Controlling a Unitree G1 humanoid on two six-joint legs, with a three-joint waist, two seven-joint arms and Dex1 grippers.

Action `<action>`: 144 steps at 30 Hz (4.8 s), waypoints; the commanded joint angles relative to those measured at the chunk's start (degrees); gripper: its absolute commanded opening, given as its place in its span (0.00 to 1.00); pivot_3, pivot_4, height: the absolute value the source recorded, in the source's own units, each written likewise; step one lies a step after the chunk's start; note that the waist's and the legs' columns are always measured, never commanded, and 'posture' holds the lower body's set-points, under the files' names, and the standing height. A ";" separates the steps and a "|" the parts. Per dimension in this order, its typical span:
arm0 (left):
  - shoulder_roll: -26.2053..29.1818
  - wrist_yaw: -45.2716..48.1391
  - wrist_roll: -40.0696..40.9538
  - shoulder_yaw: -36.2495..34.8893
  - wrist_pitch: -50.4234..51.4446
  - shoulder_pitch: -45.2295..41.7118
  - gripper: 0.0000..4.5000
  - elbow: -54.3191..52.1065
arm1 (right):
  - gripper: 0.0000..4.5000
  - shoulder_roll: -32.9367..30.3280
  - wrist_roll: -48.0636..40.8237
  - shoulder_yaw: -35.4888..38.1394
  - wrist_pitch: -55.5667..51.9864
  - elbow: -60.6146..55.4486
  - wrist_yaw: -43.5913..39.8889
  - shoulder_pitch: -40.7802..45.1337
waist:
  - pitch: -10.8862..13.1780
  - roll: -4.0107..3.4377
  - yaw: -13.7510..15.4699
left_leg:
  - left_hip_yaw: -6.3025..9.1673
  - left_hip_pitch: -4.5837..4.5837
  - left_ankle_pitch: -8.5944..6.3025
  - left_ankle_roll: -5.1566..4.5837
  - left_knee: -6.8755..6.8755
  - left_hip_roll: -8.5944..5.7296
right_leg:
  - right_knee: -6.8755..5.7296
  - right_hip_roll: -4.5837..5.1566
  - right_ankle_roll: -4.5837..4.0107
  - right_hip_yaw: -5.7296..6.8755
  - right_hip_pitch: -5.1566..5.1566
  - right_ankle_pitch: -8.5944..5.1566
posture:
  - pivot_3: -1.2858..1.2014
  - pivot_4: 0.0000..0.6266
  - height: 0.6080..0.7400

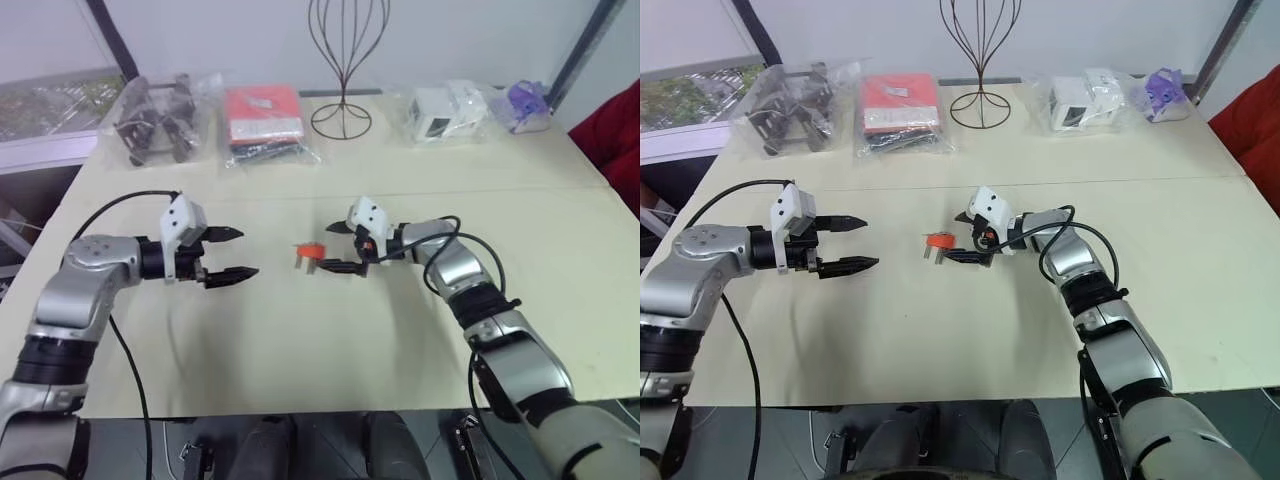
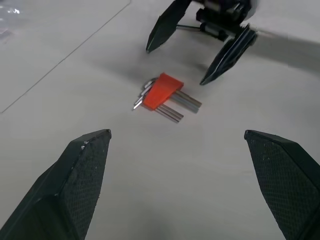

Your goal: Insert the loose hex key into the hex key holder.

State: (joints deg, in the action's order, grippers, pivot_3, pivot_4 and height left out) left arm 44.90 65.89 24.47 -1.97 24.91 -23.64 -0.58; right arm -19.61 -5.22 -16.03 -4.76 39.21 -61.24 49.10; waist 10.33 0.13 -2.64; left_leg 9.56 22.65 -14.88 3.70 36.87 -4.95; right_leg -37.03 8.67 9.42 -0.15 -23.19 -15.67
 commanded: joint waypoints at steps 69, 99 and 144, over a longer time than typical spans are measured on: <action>-23.95 12.77 -3.00 -1.14 -12.86 -46.34 1.00 56.90 | 0.22 -16.26 43.90 -5.39 60.79 1.35 47.21 17.01 | -0.03 0.07 -1.75 | -0.01 0.35 0.12 0.18 0.09 -0.07 | -0.09 -0.01 0.02 0.01 -0.32 0.00 | 0.52 0.24 1.00; -26.82 11.61 -6.38 -3.43 -16.43 -46.24 0.70 60.41 | 0.22 -16.10 40.07 -4.29 57.46 -3.40 43.96 13.75 | -0.03 0.07 -1.65 | -0.01 0.38 0.12 0.18 0.15 -0.07 | -0.12 -0.01 0.03 0.02 -0.34 0.00 | 0.52 0.24 1.00; -20.30 0.66 -7.51 -0.21 -8.47 -18.49 0.00 14.75 | 0.99 -5.11 -0.17 17.29 -54.68 -45.64 26.03 -9.52 | -0.06 0.02 -0.75 | 0.14 0.49 0.10 0.16 0.35 -0.08 | -0.25 0.04 0.01 0.07 -0.33 0.01 | 0.52 0.24 1.00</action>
State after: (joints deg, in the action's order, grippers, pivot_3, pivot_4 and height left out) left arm 23.76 68.22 15.14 -1.21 14.71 -42.13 19.68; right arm -25.05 -3.57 -0.22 -55.72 -2.86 -35.92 39.32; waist 10.27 0.15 -3.39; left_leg 9.69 23.14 -14.78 3.85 37.23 -5.03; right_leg -37.28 8.71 9.43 -0.08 -23.52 -15.65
